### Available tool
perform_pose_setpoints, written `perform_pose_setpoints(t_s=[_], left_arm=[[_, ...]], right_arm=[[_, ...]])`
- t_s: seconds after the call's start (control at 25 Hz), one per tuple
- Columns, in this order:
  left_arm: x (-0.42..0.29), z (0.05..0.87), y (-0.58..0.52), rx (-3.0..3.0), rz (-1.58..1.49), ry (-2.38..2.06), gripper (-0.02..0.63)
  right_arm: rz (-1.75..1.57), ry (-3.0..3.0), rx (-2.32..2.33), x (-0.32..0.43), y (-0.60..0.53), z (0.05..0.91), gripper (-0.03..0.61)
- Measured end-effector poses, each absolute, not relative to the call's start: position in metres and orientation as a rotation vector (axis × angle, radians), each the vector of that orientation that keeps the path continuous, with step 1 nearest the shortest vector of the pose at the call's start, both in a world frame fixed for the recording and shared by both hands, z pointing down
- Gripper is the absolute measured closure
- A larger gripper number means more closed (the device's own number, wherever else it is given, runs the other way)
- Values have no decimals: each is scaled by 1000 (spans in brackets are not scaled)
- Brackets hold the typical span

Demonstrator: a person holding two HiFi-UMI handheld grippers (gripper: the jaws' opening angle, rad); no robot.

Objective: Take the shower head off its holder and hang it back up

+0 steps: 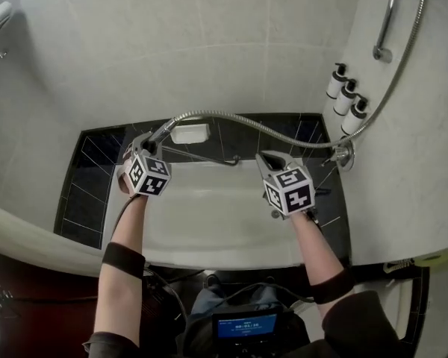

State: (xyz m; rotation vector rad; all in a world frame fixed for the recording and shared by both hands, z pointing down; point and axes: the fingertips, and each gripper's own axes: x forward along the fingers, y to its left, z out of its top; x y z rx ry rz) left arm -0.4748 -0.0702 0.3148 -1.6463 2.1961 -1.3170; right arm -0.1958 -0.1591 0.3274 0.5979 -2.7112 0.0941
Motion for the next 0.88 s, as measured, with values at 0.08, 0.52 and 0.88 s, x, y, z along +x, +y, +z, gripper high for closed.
perform_pose_setpoints(t_s=[0.08,0.52,0.88], left_arm=[[-474,283,-83,-1619,-1330,2141,559],[-453,138,-157,-1522,-1422,1869,563],[-429,39,-211,-1423,-1452,1715,563]], right_arm=[[65,-2728,613,-197,-164,302,558],[-72,-2801,673,-186,-202,193,558],[-171,-2796,758,-158,-235,142,558]])
